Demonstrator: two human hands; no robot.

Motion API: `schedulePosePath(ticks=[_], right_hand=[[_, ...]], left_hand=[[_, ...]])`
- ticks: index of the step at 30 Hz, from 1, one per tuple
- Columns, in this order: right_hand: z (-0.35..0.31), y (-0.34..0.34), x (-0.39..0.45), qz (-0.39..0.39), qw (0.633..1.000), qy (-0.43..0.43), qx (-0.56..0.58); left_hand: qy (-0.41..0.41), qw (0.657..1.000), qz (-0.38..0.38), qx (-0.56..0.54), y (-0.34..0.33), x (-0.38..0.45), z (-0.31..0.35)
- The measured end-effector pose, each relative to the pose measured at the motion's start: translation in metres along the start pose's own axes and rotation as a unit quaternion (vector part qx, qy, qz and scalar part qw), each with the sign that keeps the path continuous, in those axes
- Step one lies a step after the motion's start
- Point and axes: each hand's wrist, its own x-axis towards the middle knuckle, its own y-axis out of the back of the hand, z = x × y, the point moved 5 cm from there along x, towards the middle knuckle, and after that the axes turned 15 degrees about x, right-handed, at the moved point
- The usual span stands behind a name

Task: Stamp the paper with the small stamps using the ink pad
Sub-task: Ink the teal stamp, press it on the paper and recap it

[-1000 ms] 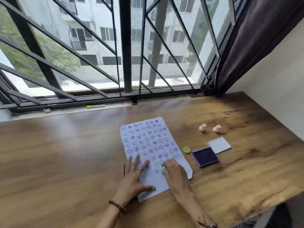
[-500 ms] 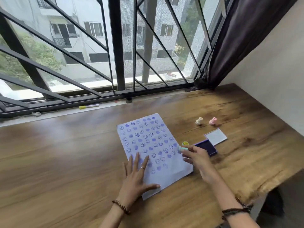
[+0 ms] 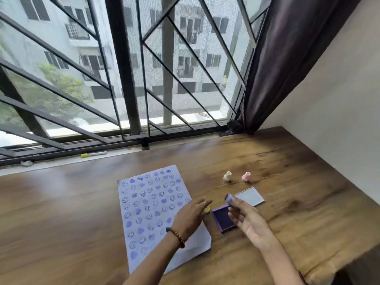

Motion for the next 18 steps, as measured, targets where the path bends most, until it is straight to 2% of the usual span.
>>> schedulePosePath(ticks=[2, 4, 5, 7, 8, 9, 11, 12, 15, 18], right_hand=[[-0.005, 0.008, 0.007, -0.014, 1.000, 0.005, -0.016], [-0.008, 0.014, 0.013, -0.024, 0.998, 0.017, -0.048], [-0.008, 0.015, 0.016, -0.030, 0.997, 0.026, -0.071], [-0.010, 0.013, 0.019, -0.054, 0.989, 0.050, -0.127], [-0.011, 0.011, 0.019, -0.072, 0.981, 0.065, -0.168], [-0.013, 0.007, 0.019, -0.091, 0.968, 0.083, -0.219], [-0.016, -0.002, 0.017, -0.130, 0.933, 0.120, -0.313], [-0.017, -0.006, 0.016, -0.146, 0.918, 0.133, -0.343], [-0.021, -0.015, 0.013, -0.166, 0.886, 0.166, -0.399], [-0.024, -0.021, 0.010, -0.176, 0.875, 0.197, -0.405]], left_hand=[[0.024, 0.998, 0.001, 0.050, -0.004, 0.008, 0.000], [0.046, 0.997, 0.019, 0.051, -0.007, 0.011, 0.000], [0.057, 0.997, 0.037, 0.020, -0.009, 0.011, 0.000], [0.128, 0.980, 0.087, -0.129, -0.007, 0.006, -0.001], [0.183, 0.949, 0.106, -0.233, -0.006, 0.003, -0.002], [0.230, 0.904, 0.100, -0.347, -0.008, 0.000, -0.001], [0.275, 0.795, 0.048, -0.539, -0.017, 0.000, 0.008], [0.283, 0.758, 0.033, -0.587, -0.020, 0.000, 0.012], [0.288, 0.707, 0.033, -0.645, -0.015, -0.002, 0.018], [0.280, 0.697, 0.036, -0.659, -0.009, -0.001, 0.017]])
